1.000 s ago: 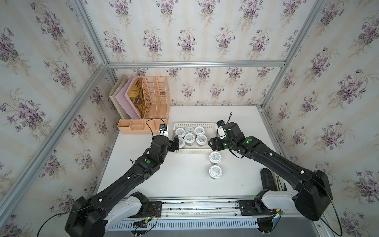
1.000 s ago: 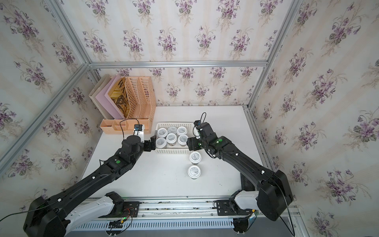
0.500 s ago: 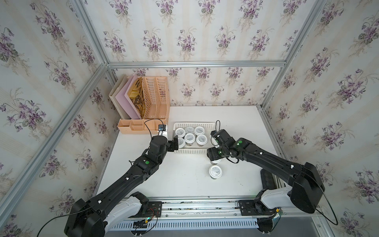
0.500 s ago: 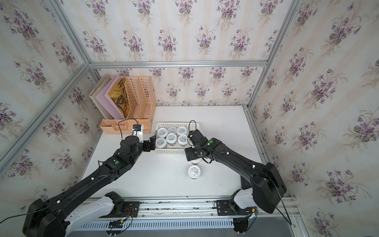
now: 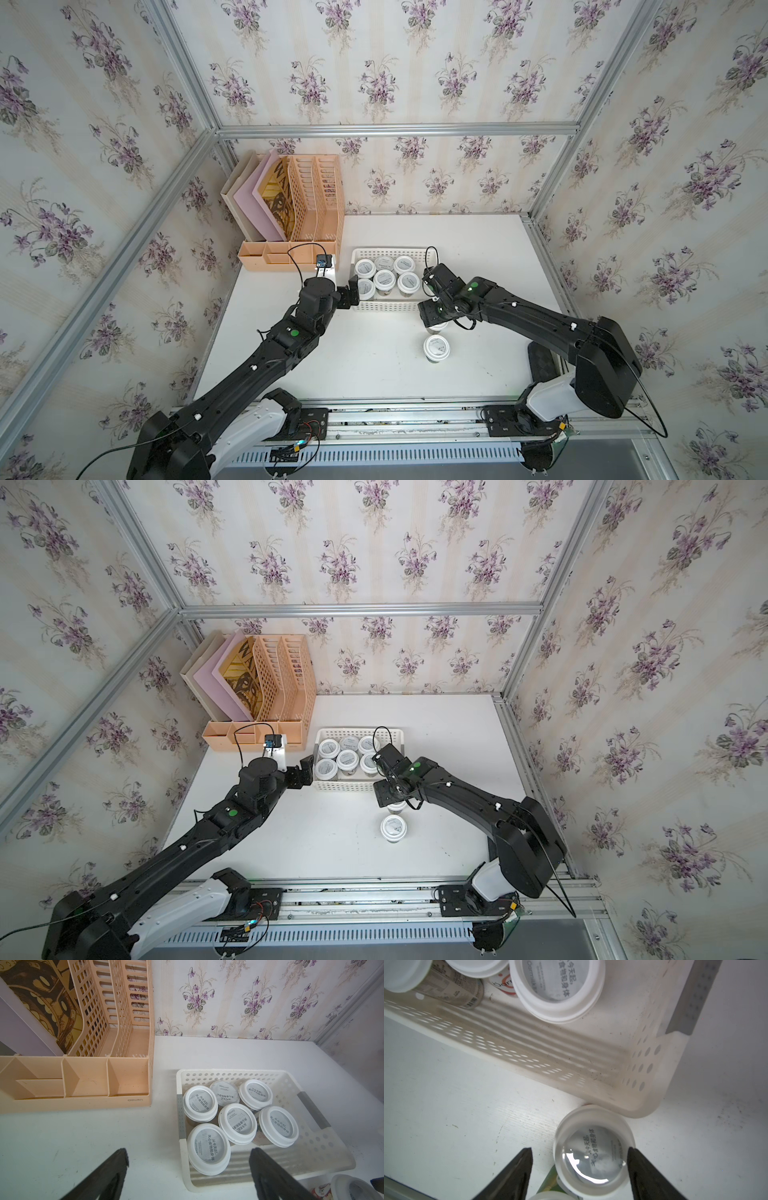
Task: Put the yogurt in the basket
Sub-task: Pick up the yogurt from the center of the board.
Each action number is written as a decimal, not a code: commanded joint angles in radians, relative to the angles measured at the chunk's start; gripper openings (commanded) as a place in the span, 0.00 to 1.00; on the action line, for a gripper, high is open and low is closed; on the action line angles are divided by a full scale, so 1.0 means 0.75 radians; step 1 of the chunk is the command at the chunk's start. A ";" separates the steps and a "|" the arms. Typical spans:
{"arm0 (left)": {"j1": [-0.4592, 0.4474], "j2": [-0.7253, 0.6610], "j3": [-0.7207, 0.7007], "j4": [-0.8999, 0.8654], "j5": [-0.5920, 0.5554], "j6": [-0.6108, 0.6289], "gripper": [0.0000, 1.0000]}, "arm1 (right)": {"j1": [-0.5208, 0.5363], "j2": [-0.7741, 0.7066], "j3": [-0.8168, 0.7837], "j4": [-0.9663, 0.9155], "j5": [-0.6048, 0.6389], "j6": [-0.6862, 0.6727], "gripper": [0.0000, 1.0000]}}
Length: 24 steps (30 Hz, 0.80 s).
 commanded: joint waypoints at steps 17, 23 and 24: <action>0.004 0.009 0.002 0.057 0.017 -0.007 0.95 | 0.019 -0.022 -0.030 -0.016 0.063 0.028 0.78; 0.004 0.010 0.002 0.056 0.020 -0.008 0.95 | 0.022 -0.073 -0.025 -0.006 0.063 0.026 0.79; 0.003 0.010 0.004 0.057 0.019 -0.007 0.95 | 0.021 -0.078 -0.025 -0.006 0.068 0.026 0.79</action>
